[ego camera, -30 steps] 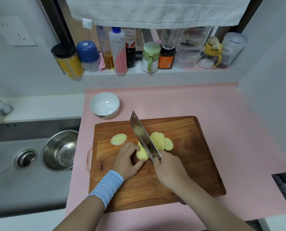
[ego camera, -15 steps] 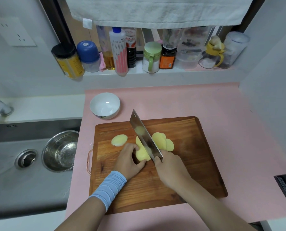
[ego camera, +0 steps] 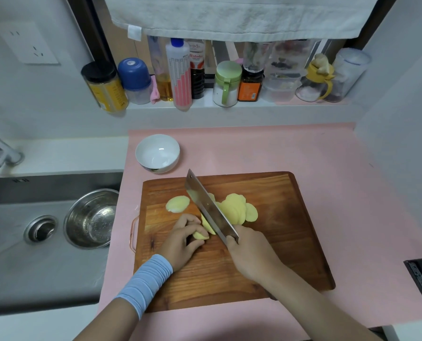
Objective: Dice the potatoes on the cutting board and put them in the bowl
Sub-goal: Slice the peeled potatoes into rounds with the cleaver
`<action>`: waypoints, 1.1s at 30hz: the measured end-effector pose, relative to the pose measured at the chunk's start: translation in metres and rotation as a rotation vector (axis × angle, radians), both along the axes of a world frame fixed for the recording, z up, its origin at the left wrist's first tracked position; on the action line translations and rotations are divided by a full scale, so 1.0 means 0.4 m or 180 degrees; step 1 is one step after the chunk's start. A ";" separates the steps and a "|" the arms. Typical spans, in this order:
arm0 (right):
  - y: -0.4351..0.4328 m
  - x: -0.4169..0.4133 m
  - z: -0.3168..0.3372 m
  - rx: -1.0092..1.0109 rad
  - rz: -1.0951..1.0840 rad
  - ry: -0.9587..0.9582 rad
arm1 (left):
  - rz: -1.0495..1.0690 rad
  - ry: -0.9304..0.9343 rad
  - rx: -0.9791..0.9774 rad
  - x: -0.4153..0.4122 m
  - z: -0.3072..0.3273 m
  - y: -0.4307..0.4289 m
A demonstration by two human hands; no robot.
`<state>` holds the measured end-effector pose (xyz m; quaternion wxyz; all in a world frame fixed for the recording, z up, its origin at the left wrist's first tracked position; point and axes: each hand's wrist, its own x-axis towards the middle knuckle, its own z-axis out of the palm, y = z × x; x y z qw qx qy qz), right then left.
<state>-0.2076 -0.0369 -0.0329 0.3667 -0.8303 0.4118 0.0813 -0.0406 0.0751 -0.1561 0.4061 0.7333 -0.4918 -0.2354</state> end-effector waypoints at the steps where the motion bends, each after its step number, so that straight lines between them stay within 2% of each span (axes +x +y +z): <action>1: 0.007 -0.004 -0.004 0.0002 0.0024 0.0022 | -0.0100 -0.0023 -0.0003 0.001 0.008 0.002; 5: 0.029 -0.024 -0.018 0.0050 0.0192 0.0071 | -0.0084 -0.0084 -0.0037 0.007 0.010 0.049; 10: 0.047 -0.030 -0.048 -0.0002 0.0530 0.0149 | -0.0060 -0.0686 -0.0462 0.005 -0.020 0.094; 12: 0.048 -0.028 -0.057 -0.0011 0.0592 0.0158 | 0.0149 -0.0871 -0.0580 -0.007 -0.024 0.097; 16: 0.038 -0.019 -0.058 0.0024 0.0655 0.0157 | 0.0823 -0.0614 -0.0716 -0.031 -0.027 0.094; 23: 0.027 -0.001 -0.065 -0.0038 0.0774 0.0253 | 0.0709 -0.0929 -0.0932 -0.068 -0.047 0.085; 33: 0.059 -0.008 -0.055 -0.0216 0.0687 0.0225 | 0.0466 -0.1310 -0.0906 -0.073 -0.056 0.092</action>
